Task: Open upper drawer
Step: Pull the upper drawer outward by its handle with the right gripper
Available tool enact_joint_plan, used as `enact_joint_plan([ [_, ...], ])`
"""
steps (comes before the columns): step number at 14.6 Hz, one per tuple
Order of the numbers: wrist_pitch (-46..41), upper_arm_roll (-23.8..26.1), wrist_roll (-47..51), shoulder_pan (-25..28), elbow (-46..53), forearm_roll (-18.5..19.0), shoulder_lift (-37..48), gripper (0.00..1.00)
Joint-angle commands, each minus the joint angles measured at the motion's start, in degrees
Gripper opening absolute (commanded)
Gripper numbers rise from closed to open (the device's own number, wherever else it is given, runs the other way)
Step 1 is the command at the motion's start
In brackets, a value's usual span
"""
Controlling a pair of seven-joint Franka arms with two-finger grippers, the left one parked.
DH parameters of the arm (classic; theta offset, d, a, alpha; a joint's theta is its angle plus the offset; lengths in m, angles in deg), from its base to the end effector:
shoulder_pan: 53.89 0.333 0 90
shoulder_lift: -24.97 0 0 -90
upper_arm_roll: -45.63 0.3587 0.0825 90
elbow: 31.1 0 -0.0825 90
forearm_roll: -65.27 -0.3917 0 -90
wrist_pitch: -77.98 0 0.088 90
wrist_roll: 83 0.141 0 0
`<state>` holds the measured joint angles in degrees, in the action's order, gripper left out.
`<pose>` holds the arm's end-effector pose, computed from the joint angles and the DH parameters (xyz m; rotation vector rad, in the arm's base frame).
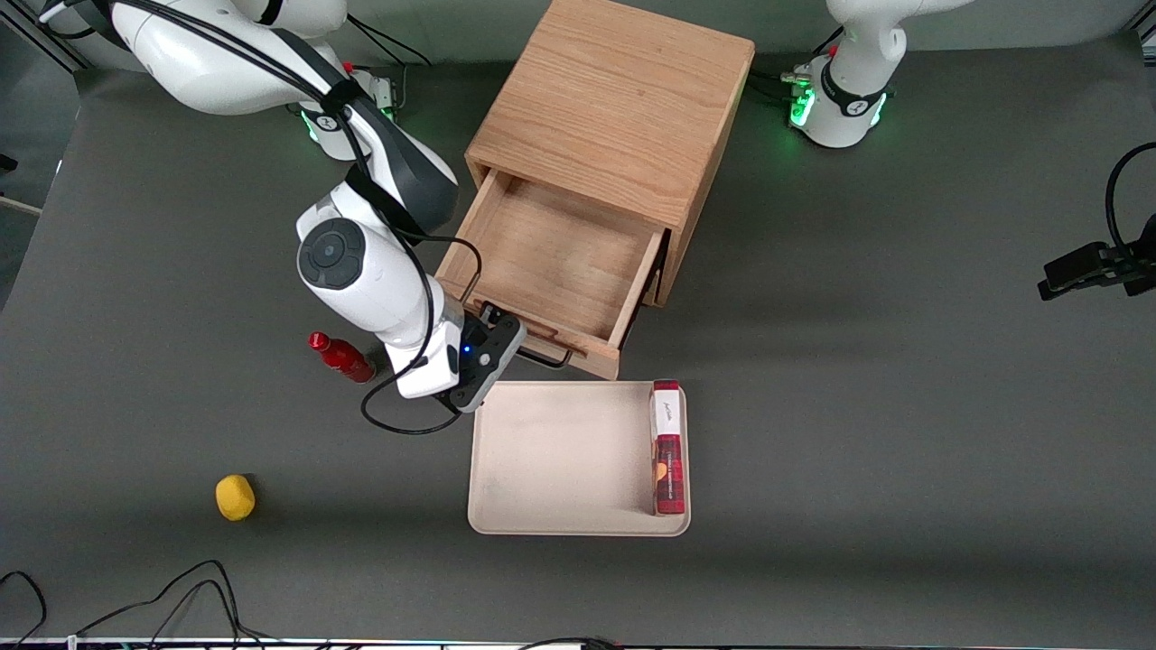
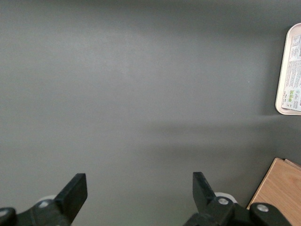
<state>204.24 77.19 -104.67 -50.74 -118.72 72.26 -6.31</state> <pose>0.6505 0.3582 0.3976 -2.6168 -1.3483 -0.2800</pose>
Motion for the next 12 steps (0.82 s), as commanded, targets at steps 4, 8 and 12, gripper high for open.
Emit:
enact_joint_plan([
  [4, 0.48, -2.47, -2.4, 0.1, 4.03, 0.56, -2.29, 1.0],
  [8, 0.48, -2.65, -2.76, 0.1, 4.83, 0.56, -2.64, 1.0],
  [12, 0.39, -2.65, -2.5, 0.54, 5.44, 0.38, -2.55, 1.0],
])
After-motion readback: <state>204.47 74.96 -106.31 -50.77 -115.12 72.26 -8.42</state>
